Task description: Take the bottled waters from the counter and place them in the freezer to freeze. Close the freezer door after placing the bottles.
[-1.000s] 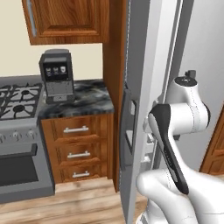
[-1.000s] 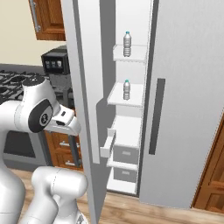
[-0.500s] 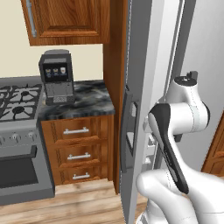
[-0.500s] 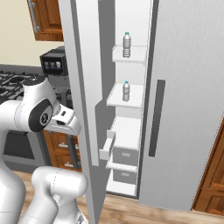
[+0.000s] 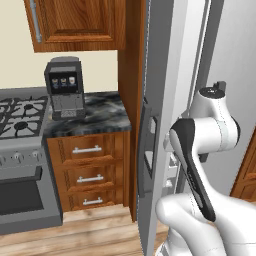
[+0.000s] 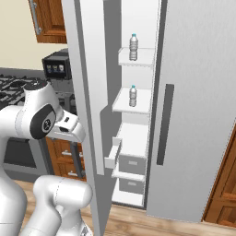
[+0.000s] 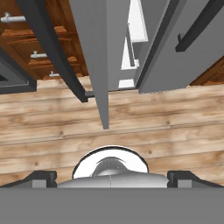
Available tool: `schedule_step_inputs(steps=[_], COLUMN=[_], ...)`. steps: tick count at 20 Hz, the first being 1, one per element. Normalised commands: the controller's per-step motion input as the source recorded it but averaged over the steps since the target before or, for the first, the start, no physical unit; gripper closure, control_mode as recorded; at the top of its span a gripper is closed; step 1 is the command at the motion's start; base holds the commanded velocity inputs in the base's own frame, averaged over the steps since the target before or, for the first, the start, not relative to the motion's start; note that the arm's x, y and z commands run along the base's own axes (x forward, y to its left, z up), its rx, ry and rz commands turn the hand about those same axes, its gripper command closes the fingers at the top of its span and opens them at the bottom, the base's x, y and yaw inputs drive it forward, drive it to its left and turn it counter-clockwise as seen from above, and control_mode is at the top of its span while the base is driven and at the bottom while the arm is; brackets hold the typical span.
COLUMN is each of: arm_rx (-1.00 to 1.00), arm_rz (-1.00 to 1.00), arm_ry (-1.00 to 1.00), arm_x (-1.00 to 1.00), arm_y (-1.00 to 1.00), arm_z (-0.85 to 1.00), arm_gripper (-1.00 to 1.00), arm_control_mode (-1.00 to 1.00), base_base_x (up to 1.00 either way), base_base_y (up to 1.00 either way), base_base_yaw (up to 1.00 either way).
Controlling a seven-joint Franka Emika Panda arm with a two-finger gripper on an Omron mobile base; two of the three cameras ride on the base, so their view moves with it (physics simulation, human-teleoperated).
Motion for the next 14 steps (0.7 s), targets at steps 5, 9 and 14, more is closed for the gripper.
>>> schedule_step_inputs(steps=[5, 9, 14], arm_rx=[-0.03, -0.11, -0.21], arm_rz=[-0.09, -0.21, -0.26], arm_ry=[-0.02, -0.09, -0.08], arm_x=[0.00, 0.01, 0.16], arm_y=[0.30, 0.57, 0.71], arm_z=[0.00, 0.05, 0.01], arm_gripper=[-1.00, -1.00, -1.00], arm_control_mode=[-1.00, -1.00, -1.00], base_base_x=[0.00, 0.00, 0.00], base_base_y=[0.01, 0.00, 0.00], base_base_yaw=[0.00, 0.00, 0.00])
